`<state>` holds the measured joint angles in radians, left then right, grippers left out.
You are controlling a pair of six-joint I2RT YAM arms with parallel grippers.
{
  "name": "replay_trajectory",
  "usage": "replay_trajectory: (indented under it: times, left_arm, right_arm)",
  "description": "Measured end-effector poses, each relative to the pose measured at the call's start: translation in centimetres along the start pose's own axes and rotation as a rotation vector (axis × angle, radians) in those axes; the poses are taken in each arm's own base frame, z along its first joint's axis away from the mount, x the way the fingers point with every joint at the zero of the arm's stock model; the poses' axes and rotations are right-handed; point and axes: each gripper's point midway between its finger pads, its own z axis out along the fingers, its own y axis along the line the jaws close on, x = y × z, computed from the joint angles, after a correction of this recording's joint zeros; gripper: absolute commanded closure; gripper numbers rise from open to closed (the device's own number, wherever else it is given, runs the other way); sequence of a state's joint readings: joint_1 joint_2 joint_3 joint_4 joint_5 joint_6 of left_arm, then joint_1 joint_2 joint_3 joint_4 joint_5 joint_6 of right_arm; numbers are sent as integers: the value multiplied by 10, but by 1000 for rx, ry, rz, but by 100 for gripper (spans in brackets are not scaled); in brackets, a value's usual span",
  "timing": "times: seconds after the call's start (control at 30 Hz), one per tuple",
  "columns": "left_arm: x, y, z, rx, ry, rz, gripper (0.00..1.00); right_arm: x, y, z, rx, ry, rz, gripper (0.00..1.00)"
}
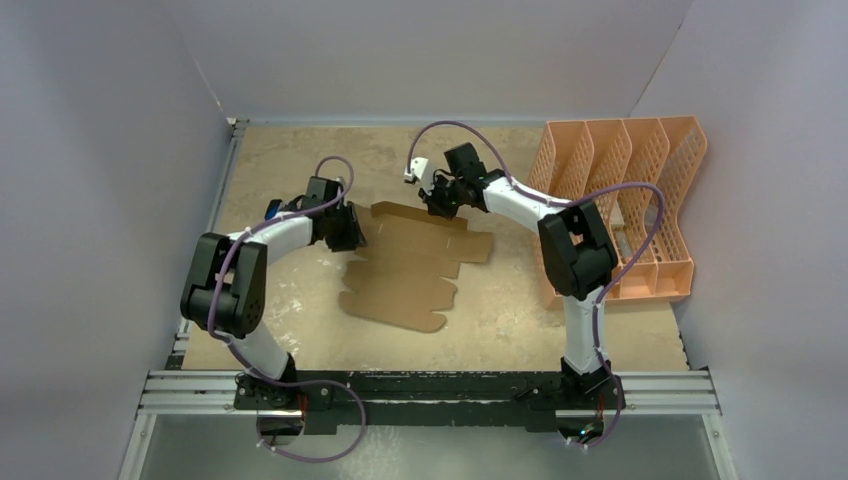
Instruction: Fold the paper box
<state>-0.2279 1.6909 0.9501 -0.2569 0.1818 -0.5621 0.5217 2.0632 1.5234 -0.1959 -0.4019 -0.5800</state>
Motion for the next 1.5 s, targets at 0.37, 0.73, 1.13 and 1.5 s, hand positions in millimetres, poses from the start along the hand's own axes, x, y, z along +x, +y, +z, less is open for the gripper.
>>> replay_trajectory:
  times: [0.37, 0.73, 1.13, 1.5]
  left_arm:
    - [1, -27, -18, 10, -61, 86, 67]
    - [19, -48, -15, 26, -52, 160, 58]
    - [-18, -33, -40, 43, -137, 116, 41]
    - [-90, -9, -58, 53, -239, 89, 39]
  right_arm:
    - [-2, 3, 2, 10, 12, -12, 100]
    - [-2, 3, 2, 38, 29, -49, 100]
    - [-6, -2, -18, 111, 61, -171, 100]
    - [-11, -8, -33, 162, 71, -283, 100]
